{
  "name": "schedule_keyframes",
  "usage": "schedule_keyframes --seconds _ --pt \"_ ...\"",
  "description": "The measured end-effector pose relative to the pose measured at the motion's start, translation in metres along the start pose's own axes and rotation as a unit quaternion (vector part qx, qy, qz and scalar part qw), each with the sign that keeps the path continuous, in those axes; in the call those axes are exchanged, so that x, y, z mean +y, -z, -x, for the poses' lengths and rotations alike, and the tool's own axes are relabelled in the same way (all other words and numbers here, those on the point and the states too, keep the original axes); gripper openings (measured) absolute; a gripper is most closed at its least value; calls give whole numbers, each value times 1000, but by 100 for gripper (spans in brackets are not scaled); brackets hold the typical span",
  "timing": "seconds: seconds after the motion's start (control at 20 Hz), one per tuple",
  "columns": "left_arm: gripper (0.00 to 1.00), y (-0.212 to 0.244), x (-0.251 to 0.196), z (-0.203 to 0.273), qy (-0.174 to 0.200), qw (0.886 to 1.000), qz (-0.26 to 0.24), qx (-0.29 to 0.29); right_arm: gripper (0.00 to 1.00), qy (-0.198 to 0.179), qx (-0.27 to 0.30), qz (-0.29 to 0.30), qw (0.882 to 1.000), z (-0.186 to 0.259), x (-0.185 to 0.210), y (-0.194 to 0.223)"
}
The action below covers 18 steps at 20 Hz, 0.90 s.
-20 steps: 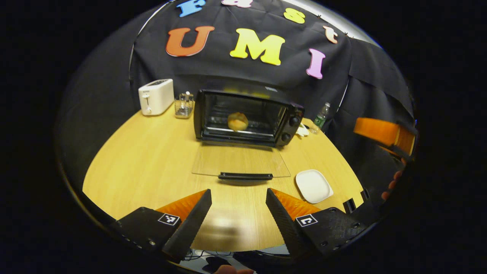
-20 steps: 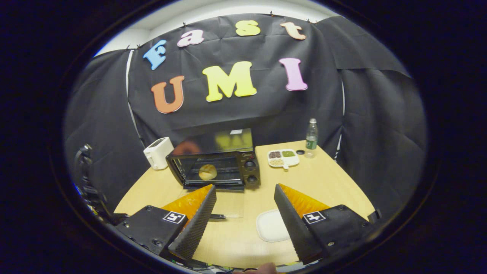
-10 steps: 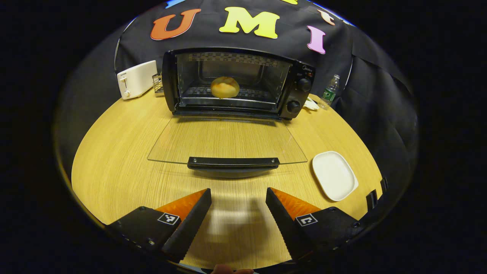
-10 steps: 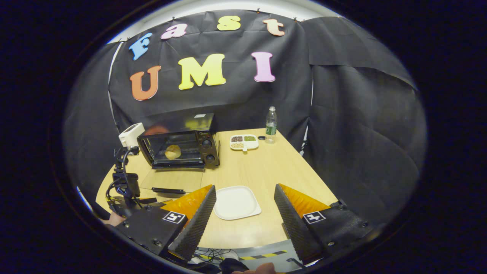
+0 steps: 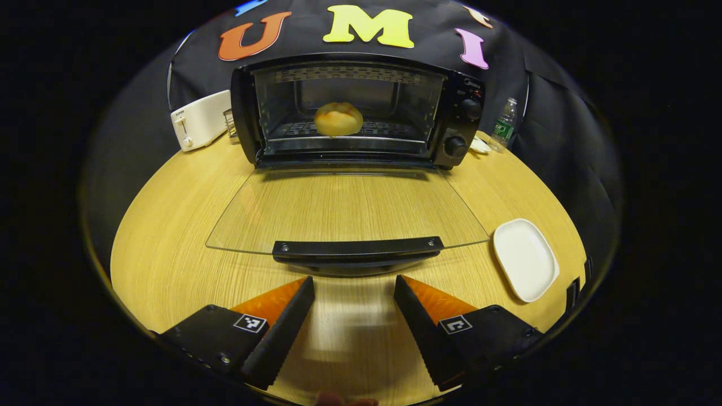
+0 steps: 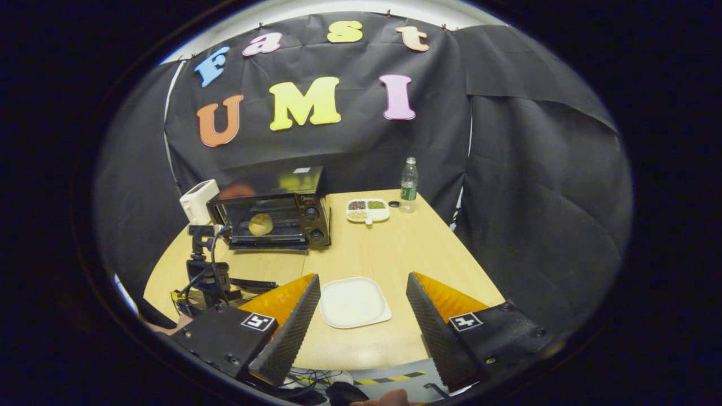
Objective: Open the electric oven with the left hand, put the food in, and close the electric oven.
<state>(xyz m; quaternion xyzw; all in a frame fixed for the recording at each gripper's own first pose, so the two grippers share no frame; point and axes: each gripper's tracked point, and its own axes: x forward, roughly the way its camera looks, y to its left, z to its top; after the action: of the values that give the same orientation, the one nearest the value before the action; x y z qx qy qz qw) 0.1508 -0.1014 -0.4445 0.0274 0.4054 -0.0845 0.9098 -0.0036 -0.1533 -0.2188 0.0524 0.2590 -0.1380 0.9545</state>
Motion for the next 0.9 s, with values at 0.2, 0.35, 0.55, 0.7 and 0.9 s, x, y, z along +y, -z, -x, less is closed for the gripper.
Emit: schedule_keyframes --seconds 0.2,0.35,0.55,0.7,0.9 --pt "93 -9 -2 0 5 1000 11 0 97 -15 1 9 1000 -2 9 -2" --pt "93 -18 -5 10 1 1000 15 -10 97 -27 -5 21 999 -4 14 -4" --pt "94 -53 -8 34 -5 999 12 -53 97 -42 -4 9 999 -6 18 -5" --pt "95 -93 -6 47 -12 996 5 -94 97 -55 -6 0 998 -5 20 -7" --pt "95 -145 -4 54 -18 990 3 -138 97 -62 -20 4 998 1 18 -15"
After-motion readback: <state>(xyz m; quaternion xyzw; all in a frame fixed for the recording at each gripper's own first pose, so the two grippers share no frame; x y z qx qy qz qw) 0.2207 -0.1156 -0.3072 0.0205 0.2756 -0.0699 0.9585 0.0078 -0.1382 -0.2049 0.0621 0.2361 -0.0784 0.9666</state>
